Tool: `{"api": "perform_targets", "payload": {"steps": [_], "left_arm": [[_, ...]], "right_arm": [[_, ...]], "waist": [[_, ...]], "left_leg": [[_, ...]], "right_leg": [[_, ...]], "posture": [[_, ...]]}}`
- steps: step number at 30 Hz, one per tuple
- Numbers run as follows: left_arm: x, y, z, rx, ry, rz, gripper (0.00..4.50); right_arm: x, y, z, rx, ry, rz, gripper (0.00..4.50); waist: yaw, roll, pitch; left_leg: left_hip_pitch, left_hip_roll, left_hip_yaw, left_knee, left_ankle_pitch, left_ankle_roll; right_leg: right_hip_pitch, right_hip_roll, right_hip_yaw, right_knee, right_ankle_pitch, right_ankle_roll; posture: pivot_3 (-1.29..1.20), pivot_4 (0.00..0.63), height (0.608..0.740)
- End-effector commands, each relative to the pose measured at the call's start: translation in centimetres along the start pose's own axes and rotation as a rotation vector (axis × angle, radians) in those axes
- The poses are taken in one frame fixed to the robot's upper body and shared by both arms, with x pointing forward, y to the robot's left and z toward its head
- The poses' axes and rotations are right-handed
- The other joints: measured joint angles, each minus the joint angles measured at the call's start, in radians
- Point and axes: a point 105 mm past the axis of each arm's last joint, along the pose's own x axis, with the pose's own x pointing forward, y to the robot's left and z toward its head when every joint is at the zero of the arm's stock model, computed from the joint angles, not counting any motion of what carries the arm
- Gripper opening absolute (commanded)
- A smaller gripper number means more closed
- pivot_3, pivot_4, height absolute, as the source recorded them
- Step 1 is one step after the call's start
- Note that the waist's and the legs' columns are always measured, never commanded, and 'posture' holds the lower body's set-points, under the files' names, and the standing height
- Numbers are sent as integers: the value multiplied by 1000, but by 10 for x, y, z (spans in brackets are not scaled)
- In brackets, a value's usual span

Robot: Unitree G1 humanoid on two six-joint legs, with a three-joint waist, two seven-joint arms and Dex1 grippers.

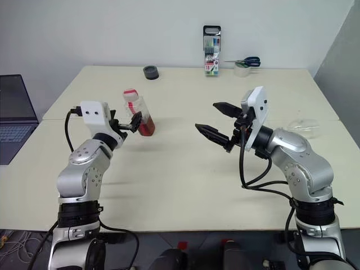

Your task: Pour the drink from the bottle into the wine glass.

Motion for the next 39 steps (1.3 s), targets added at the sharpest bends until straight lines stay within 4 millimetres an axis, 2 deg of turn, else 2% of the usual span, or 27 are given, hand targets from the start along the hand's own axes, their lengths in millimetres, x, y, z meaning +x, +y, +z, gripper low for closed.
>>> {"api": "perform_targets", "payload": {"steps": [1,11,27,39], "left_arm": [[5,-2,12,21,-51,-16,4482],[22,2,10,23,-49,-42,4482],[52,-4,11,14,-73,-70,4482],[62,-4,11,22,-80,-77,4482]], "right_arm": [[-3,-1,12,-31,-42,-27,4500],[-4,4,12,-31,-36,-24,4500],[-6,9,14,-24,-38,-32,4500],[-5,7,18,-14,-52,-55,4500]], "waist": [[0,0,0],[0,0,0],[0,0,0],[-1,-1,0]], "left_leg": [[0,0,0,0,0,0],[0,0,0,0,0,0],[-1,0,0,0,0,0],[-1,-1,1,0,0,0]], "right_leg": [[0,0,0,0,0,0],[0,0,0,0,0,0],[-1,0,-1,0,0,0],[-3,0,0,2,0,0]], "posture": [[0,150,740],[0,150,740],[0,150,740],[0,150,740]]}}
